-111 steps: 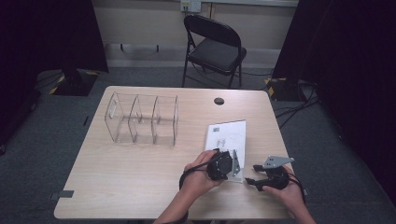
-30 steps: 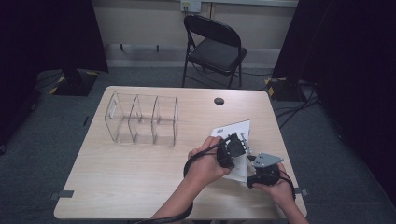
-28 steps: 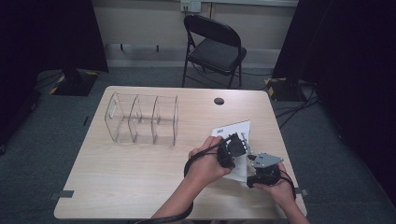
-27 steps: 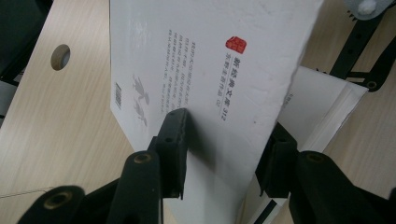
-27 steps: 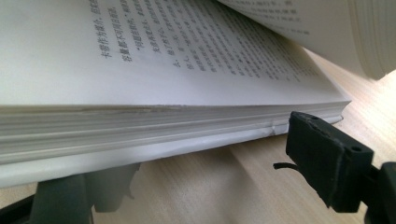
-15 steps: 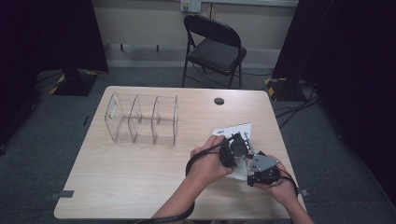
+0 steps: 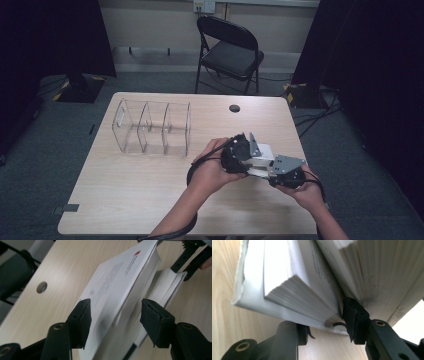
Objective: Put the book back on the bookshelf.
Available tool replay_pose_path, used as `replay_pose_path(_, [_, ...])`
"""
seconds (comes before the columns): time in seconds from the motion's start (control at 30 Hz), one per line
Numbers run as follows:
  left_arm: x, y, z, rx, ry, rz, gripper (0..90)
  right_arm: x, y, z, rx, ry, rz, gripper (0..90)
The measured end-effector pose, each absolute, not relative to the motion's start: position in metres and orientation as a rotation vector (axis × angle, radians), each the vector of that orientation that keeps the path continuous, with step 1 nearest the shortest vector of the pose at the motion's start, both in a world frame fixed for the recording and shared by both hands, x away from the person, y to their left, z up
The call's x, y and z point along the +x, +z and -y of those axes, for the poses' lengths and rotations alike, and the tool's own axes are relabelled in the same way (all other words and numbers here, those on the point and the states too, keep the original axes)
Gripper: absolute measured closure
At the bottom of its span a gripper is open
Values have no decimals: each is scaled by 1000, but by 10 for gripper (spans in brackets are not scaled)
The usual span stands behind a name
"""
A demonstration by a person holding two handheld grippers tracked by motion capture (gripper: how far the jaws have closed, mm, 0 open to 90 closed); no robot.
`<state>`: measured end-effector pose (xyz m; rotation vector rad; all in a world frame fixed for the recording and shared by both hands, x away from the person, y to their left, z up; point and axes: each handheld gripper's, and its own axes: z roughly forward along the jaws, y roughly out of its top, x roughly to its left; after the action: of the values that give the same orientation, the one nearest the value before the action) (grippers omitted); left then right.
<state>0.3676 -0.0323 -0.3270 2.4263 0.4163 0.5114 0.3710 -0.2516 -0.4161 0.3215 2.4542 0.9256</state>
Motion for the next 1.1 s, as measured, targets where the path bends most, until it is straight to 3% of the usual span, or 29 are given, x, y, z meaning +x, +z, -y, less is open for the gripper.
replay_pose_path(0.6, [370, -337, -40, 2327, 465, -596, 400, 391, -395, 257, 378, 941, -2570, 606])
replay_pose_path(1.1, [378, -392, -55, 2360, 363, -701, 394, 396, -376, 267, 435, 963, -2687, 624])
